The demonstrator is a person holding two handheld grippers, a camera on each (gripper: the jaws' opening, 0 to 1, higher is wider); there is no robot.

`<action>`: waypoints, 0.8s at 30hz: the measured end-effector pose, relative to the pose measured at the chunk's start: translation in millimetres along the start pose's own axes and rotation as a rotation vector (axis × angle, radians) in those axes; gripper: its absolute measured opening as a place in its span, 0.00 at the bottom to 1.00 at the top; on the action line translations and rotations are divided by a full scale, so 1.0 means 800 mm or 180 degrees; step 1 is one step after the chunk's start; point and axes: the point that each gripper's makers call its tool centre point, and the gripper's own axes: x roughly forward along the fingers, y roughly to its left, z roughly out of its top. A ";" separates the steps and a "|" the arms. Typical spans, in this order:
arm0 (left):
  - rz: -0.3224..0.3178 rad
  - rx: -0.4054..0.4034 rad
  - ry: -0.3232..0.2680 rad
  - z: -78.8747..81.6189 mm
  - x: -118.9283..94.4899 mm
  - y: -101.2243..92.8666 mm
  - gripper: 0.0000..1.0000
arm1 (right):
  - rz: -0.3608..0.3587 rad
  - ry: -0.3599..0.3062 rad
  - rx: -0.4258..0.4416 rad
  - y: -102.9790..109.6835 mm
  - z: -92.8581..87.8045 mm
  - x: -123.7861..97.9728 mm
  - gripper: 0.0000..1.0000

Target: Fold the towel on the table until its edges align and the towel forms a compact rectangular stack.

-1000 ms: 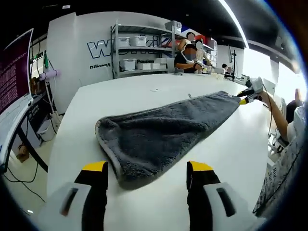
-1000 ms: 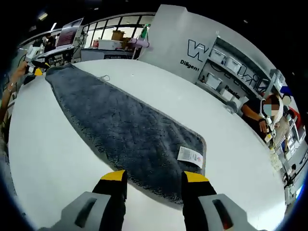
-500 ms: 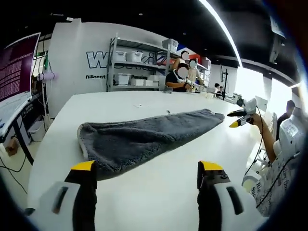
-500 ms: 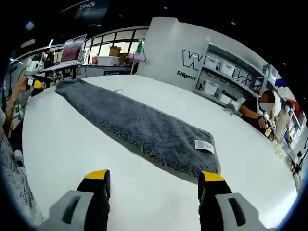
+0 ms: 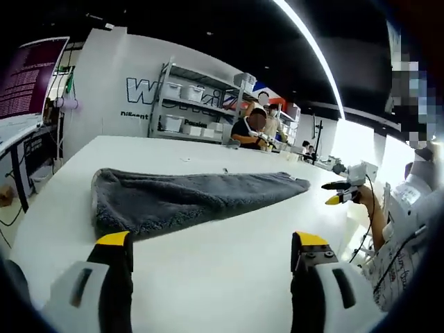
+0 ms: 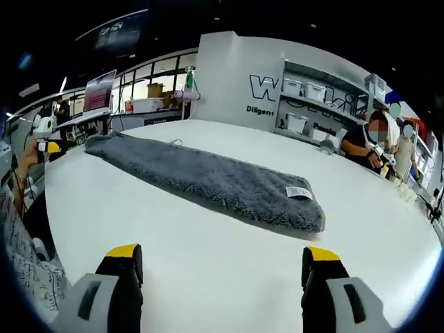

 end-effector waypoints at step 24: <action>-0.0079 -0.0074 0.0097 -0.024 -0.006 -0.011 0.99 | -0.0731 -0.0465 0.1066 -0.115 0.015 0.019 0.78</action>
